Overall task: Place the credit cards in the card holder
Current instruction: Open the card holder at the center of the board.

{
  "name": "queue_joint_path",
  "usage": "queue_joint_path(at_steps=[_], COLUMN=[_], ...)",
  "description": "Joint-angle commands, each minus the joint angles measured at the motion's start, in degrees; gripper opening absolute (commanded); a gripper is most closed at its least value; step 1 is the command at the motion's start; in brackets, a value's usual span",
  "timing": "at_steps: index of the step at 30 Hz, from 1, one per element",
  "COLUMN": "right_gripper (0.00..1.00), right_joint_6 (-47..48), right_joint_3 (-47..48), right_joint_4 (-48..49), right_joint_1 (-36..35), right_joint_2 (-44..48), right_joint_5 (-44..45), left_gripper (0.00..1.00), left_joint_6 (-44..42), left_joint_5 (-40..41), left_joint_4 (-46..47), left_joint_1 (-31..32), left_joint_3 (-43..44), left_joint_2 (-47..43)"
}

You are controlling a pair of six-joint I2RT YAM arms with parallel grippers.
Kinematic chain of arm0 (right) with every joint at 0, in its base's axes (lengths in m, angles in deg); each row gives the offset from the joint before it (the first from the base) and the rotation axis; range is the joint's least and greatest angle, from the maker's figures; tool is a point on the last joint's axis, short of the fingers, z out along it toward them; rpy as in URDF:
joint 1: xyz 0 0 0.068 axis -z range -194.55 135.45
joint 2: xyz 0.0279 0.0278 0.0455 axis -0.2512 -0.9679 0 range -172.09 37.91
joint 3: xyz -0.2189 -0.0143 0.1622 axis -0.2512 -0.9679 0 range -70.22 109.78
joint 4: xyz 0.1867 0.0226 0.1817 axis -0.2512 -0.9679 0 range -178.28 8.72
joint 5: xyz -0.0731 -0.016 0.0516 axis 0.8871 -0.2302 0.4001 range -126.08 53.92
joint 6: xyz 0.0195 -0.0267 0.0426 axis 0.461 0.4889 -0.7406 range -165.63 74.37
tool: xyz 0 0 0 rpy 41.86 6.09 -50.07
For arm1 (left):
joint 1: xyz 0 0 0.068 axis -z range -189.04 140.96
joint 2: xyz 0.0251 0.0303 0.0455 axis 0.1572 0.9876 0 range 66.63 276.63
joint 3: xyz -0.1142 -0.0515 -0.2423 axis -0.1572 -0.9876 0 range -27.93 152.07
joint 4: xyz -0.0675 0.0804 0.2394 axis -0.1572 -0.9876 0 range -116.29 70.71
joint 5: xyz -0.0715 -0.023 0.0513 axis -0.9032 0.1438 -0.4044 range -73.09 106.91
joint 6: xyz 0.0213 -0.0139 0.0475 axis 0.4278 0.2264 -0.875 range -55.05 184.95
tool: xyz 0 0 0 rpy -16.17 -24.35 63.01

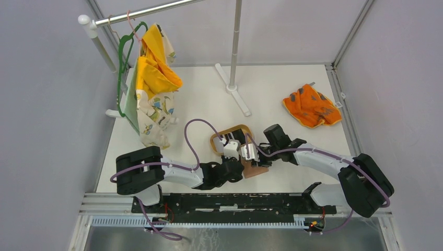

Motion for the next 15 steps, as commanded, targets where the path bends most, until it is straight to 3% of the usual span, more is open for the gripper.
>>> queue_joint_path(at_steps=[1,12,15], right_gripper=[0.31,0.0,0.0], right_joint_6=[0.59,-1.01,-2.3], right_joint_3=[2.05,3.17,3.29], right_joint_4=[0.47,-0.23,-0.16], right_joint_1=[0.35,1.26,3.09], right_joint_2=[-1.52,-1.18,0.36], right_joint_5=[5.23,5.23,1.7], left_gripper=[0.02,0.02,0.02], left_joint_6=[-2.55,-4.04,-5.41], left_joint_5=[-3.33,-3.02,-2.15], left_joint_4=[-0.23,0.24,0.55], left_joint_1=[0.57,0.54,0.53], left_joint_3=[-0.14,-1.23,-1.87], left_joint_2=[0.24,0.04,-0.02])
